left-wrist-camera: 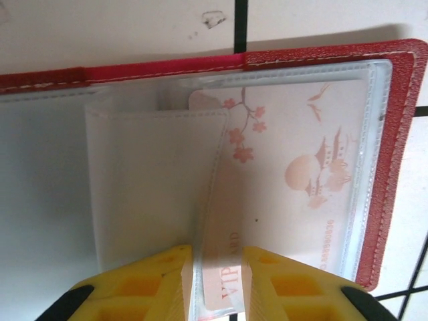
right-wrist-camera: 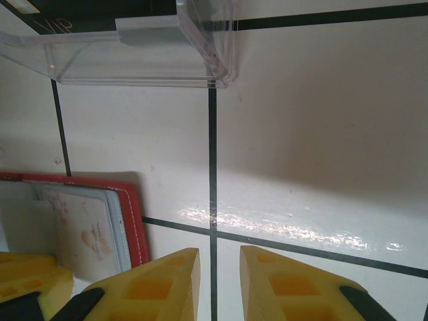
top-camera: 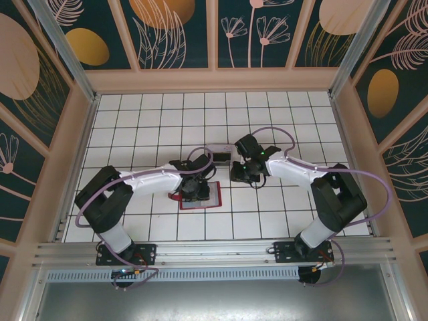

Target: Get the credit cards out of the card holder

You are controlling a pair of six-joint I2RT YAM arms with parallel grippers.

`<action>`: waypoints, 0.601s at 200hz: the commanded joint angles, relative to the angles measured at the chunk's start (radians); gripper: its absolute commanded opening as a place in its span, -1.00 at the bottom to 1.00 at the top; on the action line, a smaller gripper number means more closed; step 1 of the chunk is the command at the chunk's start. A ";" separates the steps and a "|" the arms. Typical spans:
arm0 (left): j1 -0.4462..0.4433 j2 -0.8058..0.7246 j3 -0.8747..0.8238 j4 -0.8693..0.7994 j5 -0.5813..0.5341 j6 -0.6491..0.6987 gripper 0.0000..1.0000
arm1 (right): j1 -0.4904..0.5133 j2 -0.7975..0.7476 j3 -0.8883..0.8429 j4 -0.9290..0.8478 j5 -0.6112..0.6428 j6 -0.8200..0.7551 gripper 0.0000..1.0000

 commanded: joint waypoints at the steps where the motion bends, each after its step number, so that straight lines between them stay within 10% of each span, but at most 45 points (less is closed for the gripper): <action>1: -0.018 0.048 0.056 -0.126 -0.084 -0.009 -0.46 | 0.005 0.008 0.023 -0.001 -0.013 -0.035 -0.53; 120: -0.050 0.117 0.211 -0.317 -0.235 -0.012 -0.35 | -0.020 0.002 0.005 0.011 -0.023 -0.056 -0.53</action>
